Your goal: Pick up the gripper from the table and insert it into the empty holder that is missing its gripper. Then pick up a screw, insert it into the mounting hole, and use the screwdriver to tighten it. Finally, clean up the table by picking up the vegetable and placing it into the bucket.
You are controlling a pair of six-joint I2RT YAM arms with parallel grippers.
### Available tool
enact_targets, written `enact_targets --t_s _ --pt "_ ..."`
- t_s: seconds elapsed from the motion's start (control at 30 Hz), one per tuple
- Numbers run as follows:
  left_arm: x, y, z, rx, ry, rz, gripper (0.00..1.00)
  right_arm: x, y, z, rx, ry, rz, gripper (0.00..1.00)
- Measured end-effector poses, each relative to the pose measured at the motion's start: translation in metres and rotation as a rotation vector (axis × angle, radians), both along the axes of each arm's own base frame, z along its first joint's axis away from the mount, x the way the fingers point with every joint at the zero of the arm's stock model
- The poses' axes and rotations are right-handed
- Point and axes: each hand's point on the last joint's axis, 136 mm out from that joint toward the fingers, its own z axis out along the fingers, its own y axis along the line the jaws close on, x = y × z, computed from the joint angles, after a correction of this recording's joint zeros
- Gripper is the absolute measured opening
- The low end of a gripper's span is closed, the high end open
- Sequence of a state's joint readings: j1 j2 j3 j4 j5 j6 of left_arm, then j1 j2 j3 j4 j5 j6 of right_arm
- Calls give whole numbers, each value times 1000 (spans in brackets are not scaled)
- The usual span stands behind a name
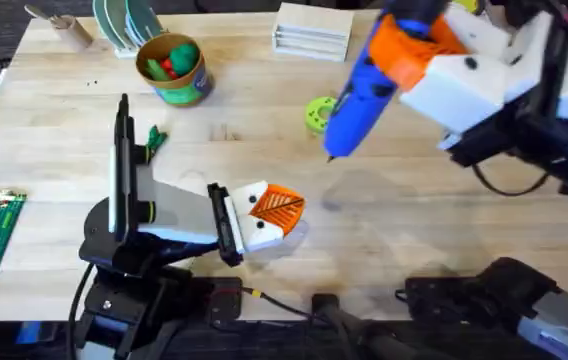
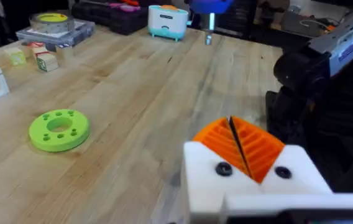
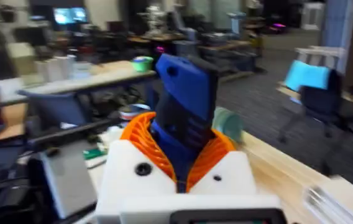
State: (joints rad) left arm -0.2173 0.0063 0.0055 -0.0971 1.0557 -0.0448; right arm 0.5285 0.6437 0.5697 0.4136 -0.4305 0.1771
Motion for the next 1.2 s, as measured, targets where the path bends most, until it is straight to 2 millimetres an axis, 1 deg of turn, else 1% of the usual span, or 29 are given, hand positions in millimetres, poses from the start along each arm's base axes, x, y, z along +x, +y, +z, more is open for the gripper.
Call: enact_targets --t_s 0.1,0.23,0.37,0.57,0.73,1.2 --pt "0 0 0 0 0 0 15 -15 27 6 23 -37 109 59" --pt "0 0 0 0 0 0 15 -25 55 6 40 -60 202 58" --pt "0 0 0 0 0 0 15 -32 75 8 64 -90 261 58" --pt "0 0 0 0 0 0 15 -36 98 -5 54 -73 319 58" --pt "0 0 0 0 0 0 15 -33 106 -16 34 -47 327 58" --pt "0 0 0 0 0 0 15 -25 113 -31 5 -11 322 58"
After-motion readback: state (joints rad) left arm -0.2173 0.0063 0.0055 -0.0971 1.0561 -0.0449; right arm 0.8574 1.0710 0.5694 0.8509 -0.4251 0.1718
